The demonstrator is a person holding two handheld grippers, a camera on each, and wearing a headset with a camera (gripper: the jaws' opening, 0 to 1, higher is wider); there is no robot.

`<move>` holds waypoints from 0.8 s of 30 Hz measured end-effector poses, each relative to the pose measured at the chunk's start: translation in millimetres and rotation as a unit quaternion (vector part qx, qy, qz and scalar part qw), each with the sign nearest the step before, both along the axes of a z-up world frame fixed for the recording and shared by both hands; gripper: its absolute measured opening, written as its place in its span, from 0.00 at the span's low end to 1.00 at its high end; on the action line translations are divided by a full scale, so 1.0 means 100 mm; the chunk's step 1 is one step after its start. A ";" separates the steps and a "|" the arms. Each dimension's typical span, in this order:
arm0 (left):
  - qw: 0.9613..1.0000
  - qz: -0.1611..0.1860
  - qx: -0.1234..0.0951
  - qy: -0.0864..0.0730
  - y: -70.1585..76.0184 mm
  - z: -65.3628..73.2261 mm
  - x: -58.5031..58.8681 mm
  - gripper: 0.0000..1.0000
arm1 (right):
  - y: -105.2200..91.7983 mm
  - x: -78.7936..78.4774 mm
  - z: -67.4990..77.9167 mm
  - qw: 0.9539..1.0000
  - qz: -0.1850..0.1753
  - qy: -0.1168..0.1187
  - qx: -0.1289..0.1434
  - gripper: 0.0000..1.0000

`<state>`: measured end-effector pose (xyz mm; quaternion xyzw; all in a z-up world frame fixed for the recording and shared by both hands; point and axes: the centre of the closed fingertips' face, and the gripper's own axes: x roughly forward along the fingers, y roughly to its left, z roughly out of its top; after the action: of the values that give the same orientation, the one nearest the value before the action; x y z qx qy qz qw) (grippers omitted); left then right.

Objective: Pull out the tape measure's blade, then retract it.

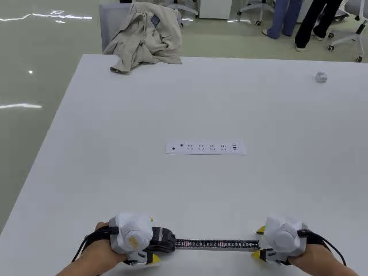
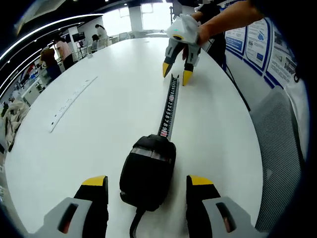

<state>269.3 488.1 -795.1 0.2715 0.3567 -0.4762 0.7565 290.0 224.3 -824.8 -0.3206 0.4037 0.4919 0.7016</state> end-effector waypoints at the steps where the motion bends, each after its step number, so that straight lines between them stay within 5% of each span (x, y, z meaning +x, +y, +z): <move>1: 1.000 0.008 -0.003 0.001 0.01 0.00 0.00 0.62 | 0.01 -0.01 0.00 1.000 -0.005 0.002 0.005 0.41; 5: 0.998 0.048 -0.035 0.015 0.01 0.03 -0.02 0.65 | 0.02 -0.06 0.01 0.999 -0.029 0.002 0.016 0.42; 10: 0.997 0.063 -0.033 0.010 0.05 0.02 -0.05 0.68 | 0.05 -0.07 0.06 0.994 -0.088 0.015 0.059 0.44; 15: 0.994 0.097 -0.050 0.007 0.08 0.07 -0.07 0.70 | 0.07 -0.11 0.11 0.992 -0.107 0.010 0.069 0.47; 24: 0.982 0.171 -0.076 -0.001 0.17 0.13 -0.14 0.75 | 0.10 -0.22 0.16 0.985 -0.148 0.009 0.088 0.54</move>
<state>255.4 504.6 -782.0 0.1491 0.3597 -0.3647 0.8458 268.0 233.8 -808.8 -0.1898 0.4084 0.4190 0.7884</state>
